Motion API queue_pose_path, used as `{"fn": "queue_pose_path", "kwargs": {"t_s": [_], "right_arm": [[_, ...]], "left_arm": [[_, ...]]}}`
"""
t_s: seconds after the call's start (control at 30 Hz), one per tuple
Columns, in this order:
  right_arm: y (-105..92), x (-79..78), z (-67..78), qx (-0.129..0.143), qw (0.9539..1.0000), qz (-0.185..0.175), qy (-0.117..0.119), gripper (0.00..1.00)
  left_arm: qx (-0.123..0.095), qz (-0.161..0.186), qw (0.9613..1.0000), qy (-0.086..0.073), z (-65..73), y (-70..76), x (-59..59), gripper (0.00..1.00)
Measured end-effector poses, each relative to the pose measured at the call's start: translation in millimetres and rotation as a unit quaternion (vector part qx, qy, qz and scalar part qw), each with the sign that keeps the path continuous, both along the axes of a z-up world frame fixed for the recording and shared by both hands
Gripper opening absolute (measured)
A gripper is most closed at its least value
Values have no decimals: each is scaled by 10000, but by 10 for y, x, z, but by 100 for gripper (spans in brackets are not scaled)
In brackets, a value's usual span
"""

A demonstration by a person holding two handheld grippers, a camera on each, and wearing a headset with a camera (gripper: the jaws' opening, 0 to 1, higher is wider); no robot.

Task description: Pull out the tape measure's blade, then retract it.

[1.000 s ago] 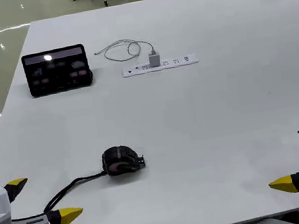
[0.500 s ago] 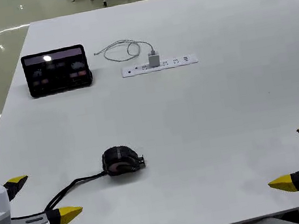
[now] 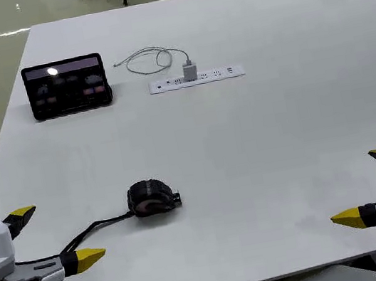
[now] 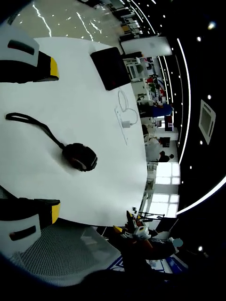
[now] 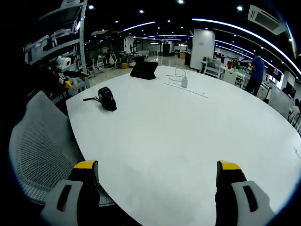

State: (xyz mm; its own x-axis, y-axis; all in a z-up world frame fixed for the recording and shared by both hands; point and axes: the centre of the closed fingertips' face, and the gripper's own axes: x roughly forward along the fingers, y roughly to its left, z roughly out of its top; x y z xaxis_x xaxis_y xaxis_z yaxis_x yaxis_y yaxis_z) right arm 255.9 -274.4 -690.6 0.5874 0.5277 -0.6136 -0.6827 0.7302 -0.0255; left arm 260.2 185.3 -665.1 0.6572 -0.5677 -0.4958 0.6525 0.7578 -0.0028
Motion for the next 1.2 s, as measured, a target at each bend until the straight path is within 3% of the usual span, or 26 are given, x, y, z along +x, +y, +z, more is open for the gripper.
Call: {"fn": "queue_pose_path", "kwargs": {"t_s": [0.07,0.1,0.27,0.57,0.63,0.8,0.9,1.0,1.07,1.2], "right_arm": [[6,34,14,30,10000,-16,9,100],[15,58,34,43,10000,-21,14,100],[95,155,155,204,9997,45,-125,100],[243,306,190,128,9987,469,-125,100],[267,318,196,109,9984,535,-110,100],[327,350,205,91,9977,654,-151,100],[387,374,203,87,9971,736,-185,100],[382,407,183,-246,9950,905,-332,100],[422,389,189,-152,9945,997,-286,100],[495,420,182,-117,9923,1188,-344,100]], "left_arm": [[104,94,9996,238,-60,49,1,100],[239,138,9986,456,-115,88,-21,100],[272,-103,9990,335,-91,5,18,100],[403,-820,9946,500,-178,-218,118,100],[432,-912,9938,473,-176,-258,162,100],[464,-1042,9919,556,-182,-353,236,100],[697,-1061,9909,440,-194,-369,311,100],[638,-1181,9903,353,-171,-442,347,100],[687,-1245,9892,355,-170,-463,354,100],[848,-1361,9858,499,-205,-458,360,100]]}}
